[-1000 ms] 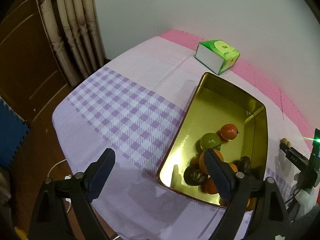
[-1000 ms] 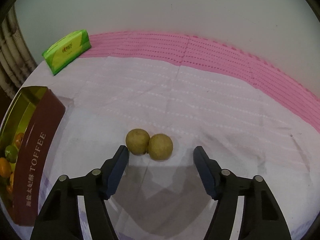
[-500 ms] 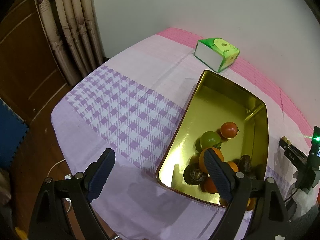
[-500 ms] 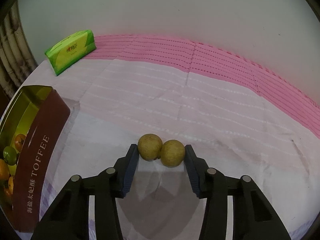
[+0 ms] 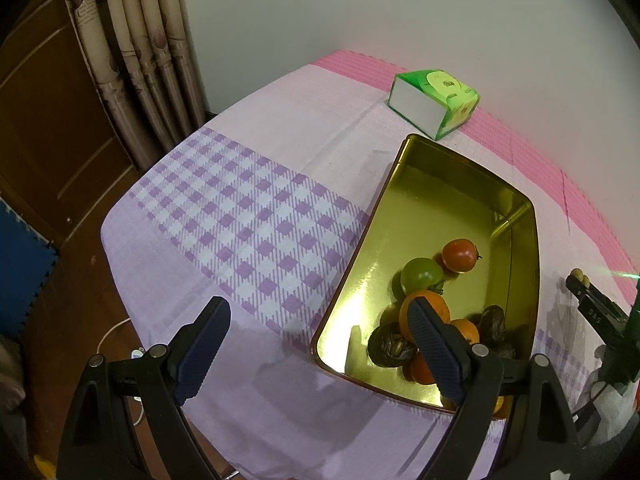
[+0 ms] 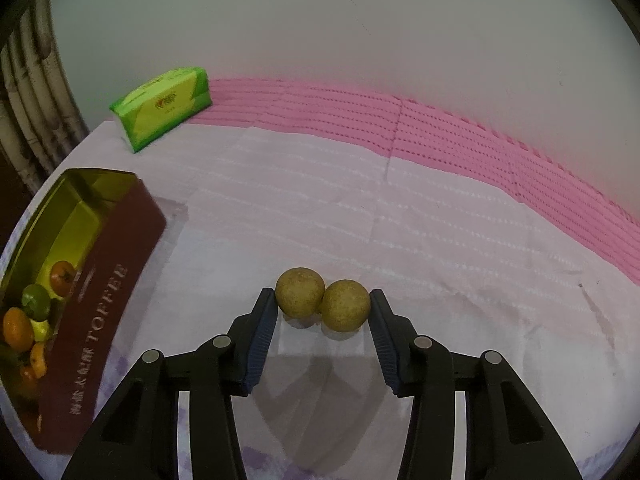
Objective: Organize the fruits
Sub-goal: 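Carry the tan fruits into the gold tray and open the right gripper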
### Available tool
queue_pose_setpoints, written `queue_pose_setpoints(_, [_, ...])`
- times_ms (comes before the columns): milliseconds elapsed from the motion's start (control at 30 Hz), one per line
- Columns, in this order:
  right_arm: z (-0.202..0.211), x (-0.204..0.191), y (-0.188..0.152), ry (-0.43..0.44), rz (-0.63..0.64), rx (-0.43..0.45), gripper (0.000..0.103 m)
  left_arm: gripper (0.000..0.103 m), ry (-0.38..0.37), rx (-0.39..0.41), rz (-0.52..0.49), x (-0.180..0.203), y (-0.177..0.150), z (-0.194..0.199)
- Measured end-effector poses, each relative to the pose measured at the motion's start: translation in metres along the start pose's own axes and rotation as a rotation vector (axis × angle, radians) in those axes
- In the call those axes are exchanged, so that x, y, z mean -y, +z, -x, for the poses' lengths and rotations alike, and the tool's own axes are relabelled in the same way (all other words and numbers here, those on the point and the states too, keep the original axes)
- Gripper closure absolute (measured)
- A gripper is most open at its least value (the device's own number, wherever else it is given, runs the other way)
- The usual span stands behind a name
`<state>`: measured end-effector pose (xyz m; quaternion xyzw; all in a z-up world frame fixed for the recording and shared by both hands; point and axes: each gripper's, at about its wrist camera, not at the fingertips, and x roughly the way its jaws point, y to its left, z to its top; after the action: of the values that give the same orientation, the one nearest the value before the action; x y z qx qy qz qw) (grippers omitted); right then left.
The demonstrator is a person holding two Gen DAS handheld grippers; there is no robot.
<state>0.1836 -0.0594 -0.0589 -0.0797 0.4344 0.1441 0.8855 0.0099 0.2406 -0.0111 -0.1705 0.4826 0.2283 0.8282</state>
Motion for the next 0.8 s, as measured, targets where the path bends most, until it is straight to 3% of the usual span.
queue_pose_setpoints(333, [0.034, -0.032, 0.003, 0.081, 0.041, 0.033, 0.055, 0.014, 0.005, 0.004, 0.0, -0.001, 0.0, 0.002])
queue_pose_setpoints(800, [0.076, -0.122, -0.007, 0.257, 0.213, 0.047, 0.055, 0.013, 0.019, -0.004, 0.063, -0.013, 0.002, 0.002])
